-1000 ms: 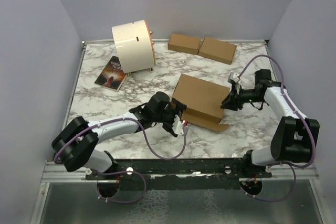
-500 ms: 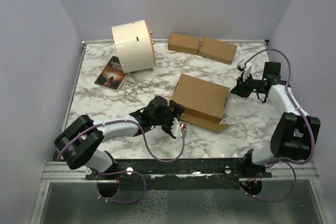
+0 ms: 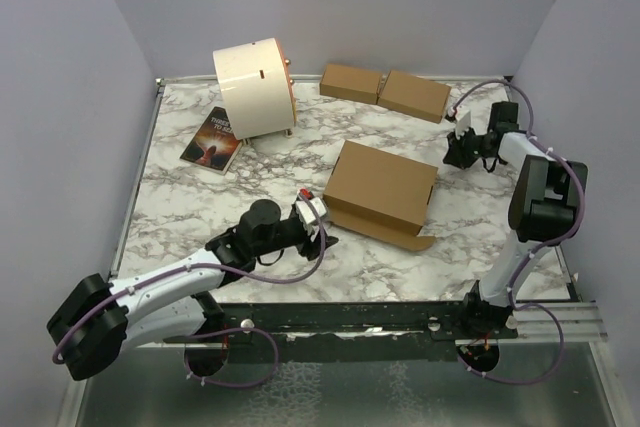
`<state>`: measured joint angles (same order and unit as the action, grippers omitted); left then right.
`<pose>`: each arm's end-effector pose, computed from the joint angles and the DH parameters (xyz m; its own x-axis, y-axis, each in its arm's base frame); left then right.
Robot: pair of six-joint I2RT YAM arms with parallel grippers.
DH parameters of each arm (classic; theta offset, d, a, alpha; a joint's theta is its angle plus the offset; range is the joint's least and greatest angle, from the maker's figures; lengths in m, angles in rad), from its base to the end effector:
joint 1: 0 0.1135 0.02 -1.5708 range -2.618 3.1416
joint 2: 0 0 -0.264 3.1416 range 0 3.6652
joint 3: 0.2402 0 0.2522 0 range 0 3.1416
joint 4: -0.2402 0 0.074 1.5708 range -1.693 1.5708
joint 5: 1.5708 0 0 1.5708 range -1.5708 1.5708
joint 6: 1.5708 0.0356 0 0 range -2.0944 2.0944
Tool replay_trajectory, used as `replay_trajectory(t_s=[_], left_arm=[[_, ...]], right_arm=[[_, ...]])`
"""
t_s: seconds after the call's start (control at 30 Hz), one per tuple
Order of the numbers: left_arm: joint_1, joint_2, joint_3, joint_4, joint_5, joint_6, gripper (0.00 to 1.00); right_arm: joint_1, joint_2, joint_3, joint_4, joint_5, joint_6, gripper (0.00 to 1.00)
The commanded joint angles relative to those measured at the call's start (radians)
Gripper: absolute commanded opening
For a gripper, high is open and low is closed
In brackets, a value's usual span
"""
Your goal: Fold the paper box
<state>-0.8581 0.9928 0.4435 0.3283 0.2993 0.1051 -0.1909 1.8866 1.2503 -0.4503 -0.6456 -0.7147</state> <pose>0.1368 -0.1744 0.2342 -0.0470 0.2076 -0.9771 0.9211 0.3875 0.0381 0.3795 -0.0515 0.1765 -0.5754 -0.4220 -0.7006 -0.6627 0.7425 0.0971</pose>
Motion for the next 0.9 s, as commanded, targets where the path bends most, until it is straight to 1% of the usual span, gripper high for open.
replay_trajectory(t_s=[0.0, 0.13, 0.33, 0.53, 0.6, 0.67, 0.73, 0.8, 0.87], left_arm=[[-0.004, 0.036, -0.046, -0.025, -0.172, -0.426, 0.61], [-0.004, 0.085, -0.034, -0.052, -0.200, -0.501, 0.61], [0.000, 0.092, -0.009, -0.119, -0.271, -0.611, 0.64], [0.023, 0.093, -0.010, -0.159, -0.332, -0.878, 0.67], [0.026, 0.077, -0.013, -0.190, -0.373, -0.961, 0.72], [0.028, 0.045, -0.028, -0.212, -0.419, -1.058, 0.81], [0.028, 0.009, -0.055, -0.201, -0.429, -1.138, 0.86], [0.028, -0.025, -0.083, -0.200, -0.439, -1.249, 0.88], [0.028, -0.055, -0.099, -0.222, -0.452, -1.356, 0.95]], right_arm=[[0.023, 0.006, 0.022, -0.098, -0.066, -0.145, 0.03], [0.042, -0.046, -0.041, -0.123, -0.123, -0.207, 0.03], [0.067, -0.109, -0.117, -0.196, -0.165, -0.304, 0.03], [0.111, -0.206, -0.215, -0.259, -0.193, -0.386, 0.03], [0.135, -0.236, -0.239, -0.272, -0.197, -0.394, 0.03], [0.156, -0.264, -0.264, -0.267, -0.192, -0.386, 0.04], [0.162, -0.285, -0.271, -0.269, -0.197, -0.374, 0.04], [0.162, -0.298, -0.265, -0.273, -0.187, -0.355, 0.06], [0.162, -0.308, -0.255, -0.286, -0.160, -0.345, 0.07]])
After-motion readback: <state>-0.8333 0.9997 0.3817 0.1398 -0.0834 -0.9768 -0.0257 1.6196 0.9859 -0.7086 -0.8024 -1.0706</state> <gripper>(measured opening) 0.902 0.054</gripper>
